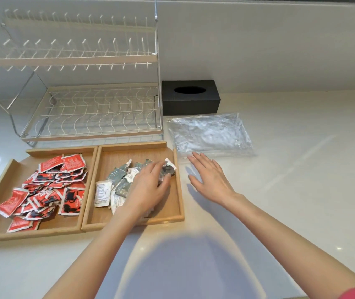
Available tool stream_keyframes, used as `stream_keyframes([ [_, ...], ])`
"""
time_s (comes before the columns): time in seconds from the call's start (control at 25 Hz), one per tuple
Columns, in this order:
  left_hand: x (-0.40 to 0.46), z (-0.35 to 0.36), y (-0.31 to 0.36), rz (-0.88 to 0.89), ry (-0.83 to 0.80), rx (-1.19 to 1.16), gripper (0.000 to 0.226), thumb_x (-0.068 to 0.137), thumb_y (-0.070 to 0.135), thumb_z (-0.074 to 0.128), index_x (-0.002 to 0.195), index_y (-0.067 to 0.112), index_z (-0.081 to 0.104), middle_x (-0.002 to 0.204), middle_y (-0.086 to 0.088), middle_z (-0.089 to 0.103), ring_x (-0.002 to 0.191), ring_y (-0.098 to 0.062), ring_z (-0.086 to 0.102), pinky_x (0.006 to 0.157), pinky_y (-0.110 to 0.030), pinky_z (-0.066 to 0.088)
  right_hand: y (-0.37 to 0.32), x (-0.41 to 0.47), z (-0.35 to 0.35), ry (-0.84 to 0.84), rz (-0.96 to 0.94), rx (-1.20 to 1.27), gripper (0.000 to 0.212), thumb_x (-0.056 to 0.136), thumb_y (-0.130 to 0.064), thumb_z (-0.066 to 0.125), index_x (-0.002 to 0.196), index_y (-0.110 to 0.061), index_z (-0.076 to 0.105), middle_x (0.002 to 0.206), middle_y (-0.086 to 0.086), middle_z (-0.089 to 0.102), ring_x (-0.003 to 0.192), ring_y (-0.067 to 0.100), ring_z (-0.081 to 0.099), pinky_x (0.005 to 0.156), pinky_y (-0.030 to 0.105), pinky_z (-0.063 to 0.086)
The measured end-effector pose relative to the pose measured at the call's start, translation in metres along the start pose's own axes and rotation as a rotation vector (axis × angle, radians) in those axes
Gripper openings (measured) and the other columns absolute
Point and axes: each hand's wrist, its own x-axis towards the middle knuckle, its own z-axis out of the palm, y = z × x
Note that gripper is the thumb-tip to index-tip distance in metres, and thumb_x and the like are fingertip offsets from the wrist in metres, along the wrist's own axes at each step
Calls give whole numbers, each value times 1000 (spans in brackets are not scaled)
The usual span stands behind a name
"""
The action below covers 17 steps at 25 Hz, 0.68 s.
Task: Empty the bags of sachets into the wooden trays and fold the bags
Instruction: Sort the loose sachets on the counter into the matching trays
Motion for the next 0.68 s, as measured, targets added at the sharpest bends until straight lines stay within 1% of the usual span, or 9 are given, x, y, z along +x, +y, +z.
stream_keyframes([
  [0.08, 8, 15, 21, 3, 12, -53, 41, 90, 27, 45, 126, 9, 46, 123, -14, 56, 115, -29, 51, 95, -36, 38, 22, 2, -14, -2, 26, -6, 55, 93, -27, 39, 144, -22, 19, 156, -2, 12, 144, 14, 4, 115, 34, 2],
  [0.16, 18, 30, 40, -27, 5, -117, 38, 90, 26, 45, 124, 8, 48, 121, -14, 58, 112, -28, 53, 93, -33, 38, 44, 7, -28, -7, 34, -5, 54, 94, -26, 39, 144, -20, 20, 156, 0, 14, 144, 15, 6, 115, 34, 3],
  [0.24, 29, 43, 56, -137, -23, -234, 38, 90, 25, 46, 124, 7, 48, 122, -11, 58, 111, -24, 55, 89, -26, 37, 63, 15, -39, -20, 33, -9, 53, 94, -26, 39, 143, -20, 22, 156, 0, 15, 144, 15, 7, 115, 35, 3],
  [0.28, 37, 50, 64, -251, -51, -325, 37, 90, 24, 46, 123, 6, 48, 121, -11, 59, 110, -23, 56, 88, -22, 37, 72, 20, -43, -28, 31, -11, 53, 94, -26, 39, 143, -20, 23, 156, 1, 15, 144, 15, 7, 115, 35, 4],
  [0.32, 45, 54, 71, -410, -90, -472, 34, 90, 24, 47, 119, 6, 50, 118, -12, 59, 108, -23, 57, 90, -22, 39, 79, 25, -48, -35, 29, -16, 52, 94, -26, 39, 143, -19, 23, 155, 1, 16, 144, 16, 8, 116, 35, 4],
  [0.4, 58, 63, 87, -755, -178, -951, 21, 90, 24, 49, 102, 7, 52, 111, -14, 57, 103, -24, 57, 91, -33, 45, 93, 40, -55, -46, 18, -27, 52, 94, -26, 39, 143, -18, 24, 155, 3, 17, 143, 17, 9, 116, 36, 6],
  [0.48, 68, 69, 100, -978, -184, -1409, 24, 88, 22, 53, 101, 4, 44, 108, -15, 51, 104, -26, 55, 88, -36, 46, 104, 62, -65, -64, -13, -40, 53, 94, -27, 40, 143, -17, 23, 155, 5, 18, 143, 18, 11, 116, 36, 9],
  [0.6, 84, 77, 108, -1125, -39, -1658, 31, 87, 18, 54, 108, 1, 37, 111, -15, 49, 113, -27, 51, 94, -36, 40, 117, 105, -82, -89, -51, -52, 54, 95, -29, 40, 143, -14, 22, 154, 7, 21, 142, 21, 16, 113, 33, 13],
  [0.68, 94, 83, 112, -1138, 14, -1686, 19, 87, 17, 53, 99, 4, 45, 100, -10, 52, 106, -23, 52, 93, -32, 39, 124, 135, -87, -97, -66, -90, 53, 95, -28, 40, 142, -13, 23, 152, 8, 25, 140, 23, 22, 112, 35, 17],
])
